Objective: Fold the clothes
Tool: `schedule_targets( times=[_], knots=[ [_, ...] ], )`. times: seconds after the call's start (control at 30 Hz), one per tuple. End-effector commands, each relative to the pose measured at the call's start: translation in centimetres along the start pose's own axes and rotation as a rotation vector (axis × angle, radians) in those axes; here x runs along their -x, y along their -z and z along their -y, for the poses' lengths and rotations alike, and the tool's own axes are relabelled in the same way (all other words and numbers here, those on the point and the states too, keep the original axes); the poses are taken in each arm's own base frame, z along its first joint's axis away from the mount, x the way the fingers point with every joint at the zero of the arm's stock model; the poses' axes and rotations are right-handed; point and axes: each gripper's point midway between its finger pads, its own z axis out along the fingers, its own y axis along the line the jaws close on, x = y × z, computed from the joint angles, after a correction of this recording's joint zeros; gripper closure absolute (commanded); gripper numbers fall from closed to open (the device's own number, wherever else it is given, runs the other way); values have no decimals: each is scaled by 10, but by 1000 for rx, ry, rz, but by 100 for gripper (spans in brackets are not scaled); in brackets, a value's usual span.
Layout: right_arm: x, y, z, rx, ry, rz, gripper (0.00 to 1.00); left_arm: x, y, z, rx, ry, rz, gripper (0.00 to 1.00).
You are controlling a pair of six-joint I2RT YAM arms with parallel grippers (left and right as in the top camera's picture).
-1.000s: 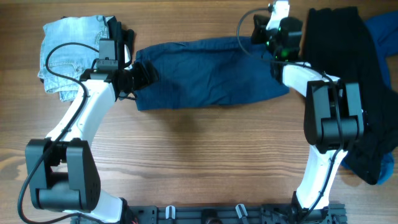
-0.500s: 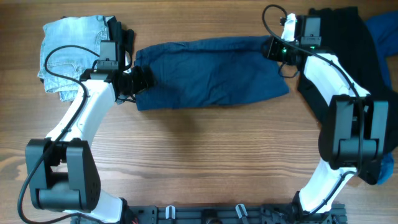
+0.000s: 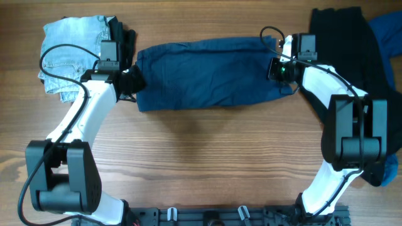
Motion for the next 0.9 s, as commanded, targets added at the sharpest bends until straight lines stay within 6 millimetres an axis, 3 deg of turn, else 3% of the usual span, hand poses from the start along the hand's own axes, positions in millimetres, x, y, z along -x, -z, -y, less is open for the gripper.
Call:
schedule_targets(
  times=[0.0,0.17,0.23,0.4,0.63,0.87],
  knots=[
    [-15,-5,16,-80,8,-16,96,10,0,0,12,-22,54,94],
    [-20,-7,20,-95,10,-19,96,11,-12,7,-23,-81,50,95],
    [-19,-7,21,-103,11,-14,96,5,-22,9,-49,-77,10,85],
    [-19,-7,22,-106,12,-16,96,-9,-42,7,-84,-61,-72,50],
    [-19,-7,22,-107,13,-16,96,-6,-38,5,-205,-215,-98,29],
    [-22,-7,22,-109,10,-28,96,1,-36,4,-316,-396,-73,23]
  ],
)
